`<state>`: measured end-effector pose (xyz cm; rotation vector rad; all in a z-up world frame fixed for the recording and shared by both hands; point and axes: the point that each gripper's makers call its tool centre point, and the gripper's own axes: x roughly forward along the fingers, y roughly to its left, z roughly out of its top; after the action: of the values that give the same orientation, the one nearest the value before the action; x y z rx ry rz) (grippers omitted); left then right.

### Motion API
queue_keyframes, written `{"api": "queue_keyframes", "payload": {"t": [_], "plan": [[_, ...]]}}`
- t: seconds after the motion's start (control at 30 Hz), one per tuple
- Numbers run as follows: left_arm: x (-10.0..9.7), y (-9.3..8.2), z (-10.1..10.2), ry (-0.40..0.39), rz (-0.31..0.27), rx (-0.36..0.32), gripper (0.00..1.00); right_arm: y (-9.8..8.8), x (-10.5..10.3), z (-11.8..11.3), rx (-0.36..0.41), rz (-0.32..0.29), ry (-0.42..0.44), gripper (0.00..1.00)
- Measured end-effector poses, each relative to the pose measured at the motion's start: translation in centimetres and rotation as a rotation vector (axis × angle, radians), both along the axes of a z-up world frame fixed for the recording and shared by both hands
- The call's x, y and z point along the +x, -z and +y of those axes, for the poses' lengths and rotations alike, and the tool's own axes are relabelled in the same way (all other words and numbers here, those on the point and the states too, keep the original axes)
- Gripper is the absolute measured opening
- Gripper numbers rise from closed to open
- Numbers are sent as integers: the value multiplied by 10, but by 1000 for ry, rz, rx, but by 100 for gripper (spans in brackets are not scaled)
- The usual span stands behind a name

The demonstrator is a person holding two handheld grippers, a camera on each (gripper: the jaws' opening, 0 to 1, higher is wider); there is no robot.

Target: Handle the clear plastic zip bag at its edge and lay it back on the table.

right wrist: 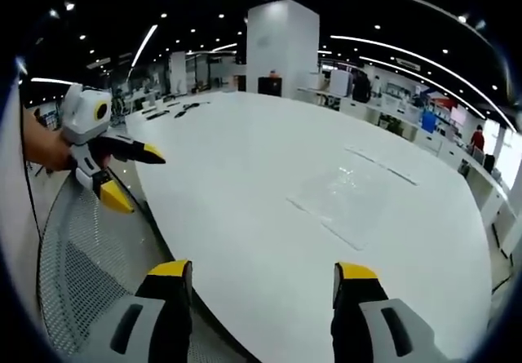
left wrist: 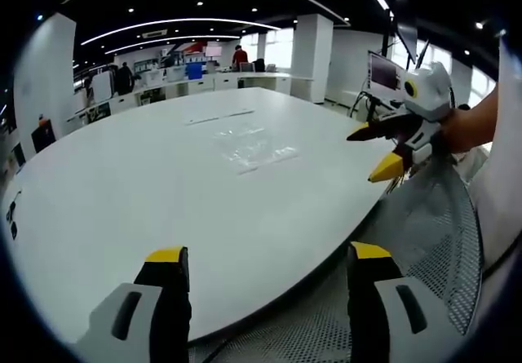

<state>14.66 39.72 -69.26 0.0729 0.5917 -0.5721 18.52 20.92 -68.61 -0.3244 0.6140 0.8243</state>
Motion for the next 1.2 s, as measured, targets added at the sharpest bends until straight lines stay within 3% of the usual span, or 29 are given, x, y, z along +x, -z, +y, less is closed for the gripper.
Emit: {"api": "queue_keyframes", "payload": {"t": [0.63, 1.2], "plan": [[2, 0, 2, -14, 9, -7, 77, 16, 44, -10, -127, -41, -79, 60], [2, -6, -2, -9, 10, -24, 76, 29, 96, -18, -268, -114, -176, 52]]}}
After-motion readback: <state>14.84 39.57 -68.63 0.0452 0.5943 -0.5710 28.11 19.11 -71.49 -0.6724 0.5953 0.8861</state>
